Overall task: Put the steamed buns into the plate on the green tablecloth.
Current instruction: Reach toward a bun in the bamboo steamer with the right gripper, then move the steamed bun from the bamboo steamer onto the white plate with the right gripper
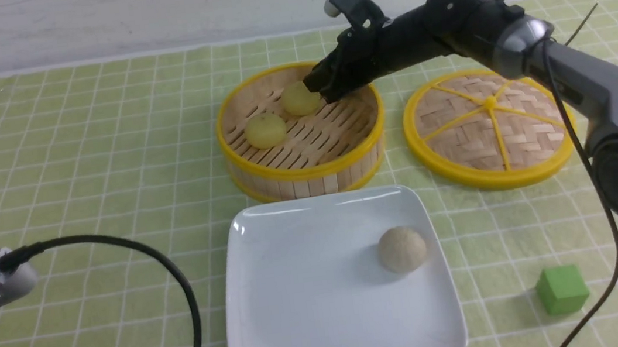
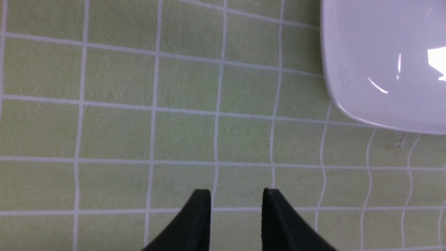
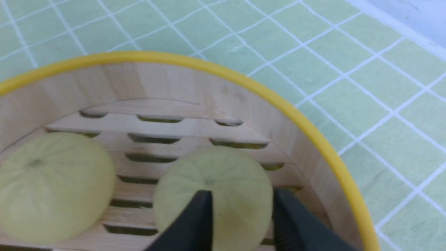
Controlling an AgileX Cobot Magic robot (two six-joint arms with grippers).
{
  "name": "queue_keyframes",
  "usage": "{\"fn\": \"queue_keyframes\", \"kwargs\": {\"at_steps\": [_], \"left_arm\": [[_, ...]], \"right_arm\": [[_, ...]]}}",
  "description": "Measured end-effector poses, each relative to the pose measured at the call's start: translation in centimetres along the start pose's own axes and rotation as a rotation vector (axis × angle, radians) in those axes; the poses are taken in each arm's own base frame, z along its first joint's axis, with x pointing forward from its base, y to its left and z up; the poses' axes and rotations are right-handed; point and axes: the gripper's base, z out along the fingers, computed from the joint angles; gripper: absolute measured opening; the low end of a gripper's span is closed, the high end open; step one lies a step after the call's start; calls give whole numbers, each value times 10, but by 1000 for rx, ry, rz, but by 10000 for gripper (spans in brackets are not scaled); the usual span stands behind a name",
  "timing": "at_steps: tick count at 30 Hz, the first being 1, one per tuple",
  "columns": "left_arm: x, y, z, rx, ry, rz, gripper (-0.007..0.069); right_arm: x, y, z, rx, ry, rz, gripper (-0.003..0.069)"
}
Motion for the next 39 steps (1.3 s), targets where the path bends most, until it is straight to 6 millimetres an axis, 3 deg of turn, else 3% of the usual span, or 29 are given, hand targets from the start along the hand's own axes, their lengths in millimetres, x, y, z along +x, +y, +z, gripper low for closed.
{"fn": "queue_keyframes", "kwargs": {"at_steps": [5,14,23,26,27,29,30,34,37,38,39], "left_arm": [[0,0,0,-1,3,-3,241],[0,0,0,-1,3,-3,241],[1,1,0,-11,6,2,241],[1,1,0,-14,6,4,241],[1,1,0,-14,6,4,241],[1,1,0,-14,6,4,241],[1,2,0,-18,6,6,241],[1,2,0,-18,6,6,241],[1,2,0,-19,6,7,241],[1,2,0,-20,6,7,241],[1,2,0,-23,6,9,241]], "right_arm": [[7,-4,5,-9,-27,40,366],[11,-3,8,-31,-28,32,225],[23,-2,15,-58,-14,61,209],[23,-1,14,-79,-7,59,155],[23,0,12,-115,4,56,73],[22,1,11,-146,12,52,31],[19,0,6,-177,22,54,3],[4,-3,-11,-221,55,71,3],[-18,-9,-41,-231,88,91,5],[-19,-10,-42,-232,90,88,5],[-33,-13,-61,-232,89,105,6]]}}
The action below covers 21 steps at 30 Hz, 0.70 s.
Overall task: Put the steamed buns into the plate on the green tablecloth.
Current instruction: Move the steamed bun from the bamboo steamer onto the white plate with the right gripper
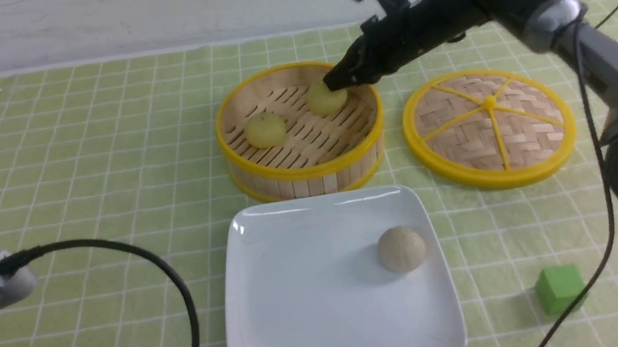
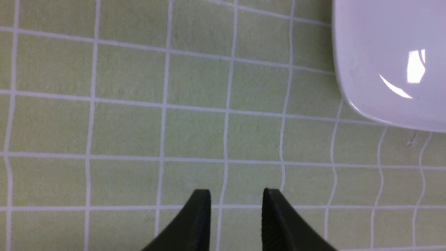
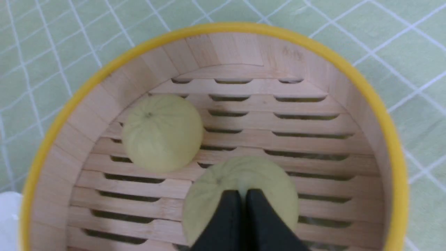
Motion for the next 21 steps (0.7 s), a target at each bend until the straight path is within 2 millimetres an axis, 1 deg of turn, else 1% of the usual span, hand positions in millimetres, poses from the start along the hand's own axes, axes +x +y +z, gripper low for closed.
{"fn": "queue_keyframes", "kwargs": {"at_steps": [4,6,7,8,10,11,12,14,15,16,17,18,20,21], "left_arm": [[0,0,0,-5,-4,3,241],[0,0,0,-5,-4,3,241],[-1,0,0,-5,-6,3,241],[-1,1,0,-6,-6,4,241],[-1,1,0,-14,-8,8,241],[-1,2,0,-17,-9,10,241],[-1,2,0,-18,-9,11,241],[-1,3,0,-36,-9,21,241],[-1,3,0,-37,-9,22,241],[-1,4,0,-45,-10,26,241],[-1,4,0,-49,-14,28,241],[-2,4,0,-49,-24,29,241],[-3,5,0,-50,-31,30,241],[-4,4,0,-50,-43,30,241]], "right_arm": [[-38,17,-53,40,-37,-27,8],[-50,25,-68,75,-42,-24,8],[-59,31,-81,118,-41,-3,9],[-60,32,-84,131,-37,4,9],[-71,40,-105,239,-13,71,9],[-74,43,-112,270,-10,87,9],[-73,42,-112,276,-5,95,9],[-79,52,-131,335,17,148,9],[-79,54,-132,336,18,155,9],[-84,66,-145,340,22,173,10],[-84,75,-152,336,33,186,10],[-82,85,-156,325,58,203,11],[-81,97,-162,315,75,212,12],[-79,119,-174,300,94,216,12]]}}
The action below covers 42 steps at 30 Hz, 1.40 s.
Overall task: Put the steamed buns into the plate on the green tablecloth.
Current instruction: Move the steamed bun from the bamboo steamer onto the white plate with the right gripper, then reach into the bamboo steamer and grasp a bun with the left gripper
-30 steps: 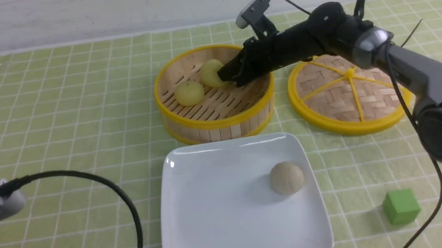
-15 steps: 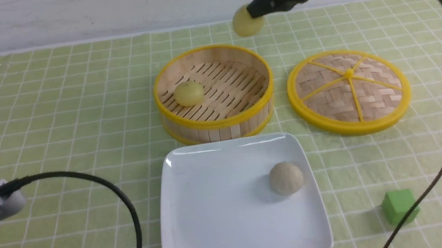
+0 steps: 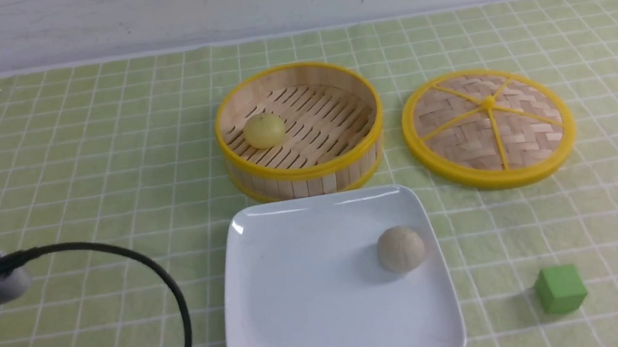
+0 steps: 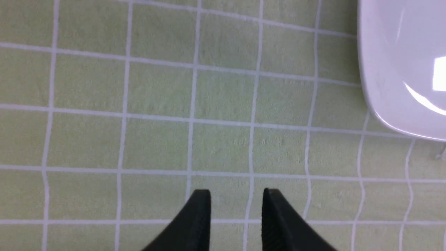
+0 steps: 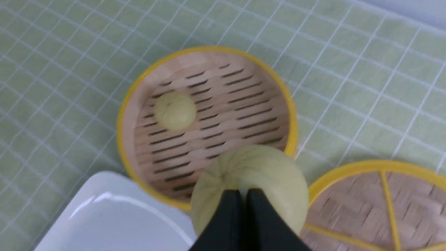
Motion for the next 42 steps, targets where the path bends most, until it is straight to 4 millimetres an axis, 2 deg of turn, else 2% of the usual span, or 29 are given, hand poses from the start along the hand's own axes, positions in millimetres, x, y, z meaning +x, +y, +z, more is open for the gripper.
{"fn": "queue_keyframes", "kwargs": {"at_steps": [2,3,4,5,6,9,10,11,13,15,18,23,28,30,31,32,34,36,37,39,40,42], "left_arm": [[-1,0,0,0,-13,0,241],[-3,0,0,0,-28,0,241],[-3,0,0,0,-31,1,241],[-4,0,0,0,-43,1,241],[-5,0,0,0,-53,1,241],[-7,0,0,1,-73,1,241],[-7,0,0,1,-75,1,241],[-8,0,0,1,-88,1,241],[-9,0,0,1,-97,1,241],[-10,0,0,6,-105,-15,241],[-10,-1,-1,12,-108,-34,241],[-10,-1,-1,16,-108,-42,241],[-10,-2,-1,22,-108,-47,241],[-10,-2,-1,24,-108,-49,241],[-10,-2,-1,24,-108,-50,241],[-10,-2,-1,27,-108,-53,241],[-10,-3,-1,33,-106,-58,239],[-10,-4,-1,47,-106,-68,229],[-11,-4,-1,48,-104,-70,225],[-20,-7,0,65,-75,-84,185],[-25,-9,0,71,-59,-86,167],[-44,-13,4,92,-7,-61,104]], "right_arm": [[12,17,-11,-20,36,2,12],[33,34,-16,-52,101,16,12],[36,36,-16,-56,108,16,12],[58,58,-23,-97,165,11,12],[75,69,-20,-129,210,9,12],[124,95,2,-212,316,24,13],[124,98,1,-213,306,16,13],[152,108,22,-241,352,36,14],[170,114,35,-250,371,38,15],[202,122,59,-236,390,21,17],[226,123,79,-199,378,-14,33],[237,119,92,-172,372,-36,132],[237,115,99,-146,358,-62,399],[231,114,94,-145,365,-87,467],[231,113,94,-147,369,-85,472],[220,111,84,-146,374,-103,497],[203,106,62,-133,395,-103,480],[185,99,34,-91,421,-96,399],[181,98,31,-79,419,-103,388],[167,86,-8,20,452,-84,213],[164,82,-22,64,439,-69,139],[164,76,-47,139,404,-34,22]]}}
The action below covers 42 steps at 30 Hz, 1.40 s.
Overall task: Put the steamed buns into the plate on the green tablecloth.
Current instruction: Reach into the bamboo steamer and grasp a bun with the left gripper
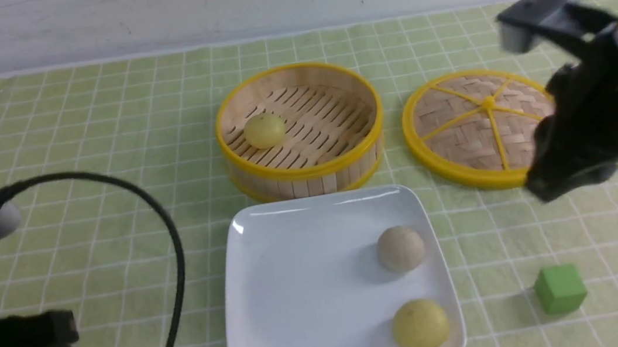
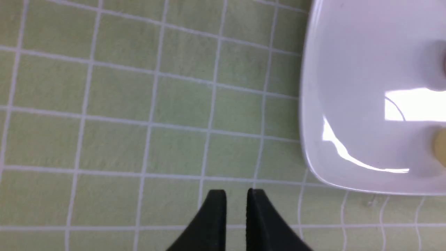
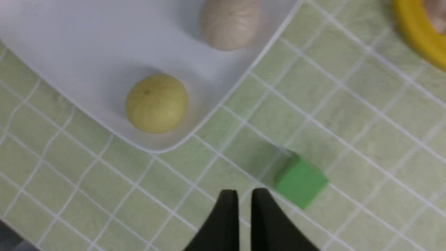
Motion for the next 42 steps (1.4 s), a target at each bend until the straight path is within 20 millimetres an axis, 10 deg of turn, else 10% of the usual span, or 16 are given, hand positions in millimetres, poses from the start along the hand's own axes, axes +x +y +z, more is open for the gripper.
{"fn": "queue_keyframes", "kwargs": {"at_steps": [10,18,28,35,42], "left_arm": [[-94,-54,42,159,129,147,23],[-176,-139,119,95,100,292,286],[-224,-166,205,-31,69,421,411],[-222,-159,251,-61,115,397,251],[-225,-161,241,-66,100,331,21]], "right_arm": [[81,9,-38,26,-68,81,-15],[118,10,-9,17,-120,107,-12],[117,8,6,20,-173,123,-8],[111,7,5,31,-237,123,-2],[113,6,8,30,-226,124,1]]}}
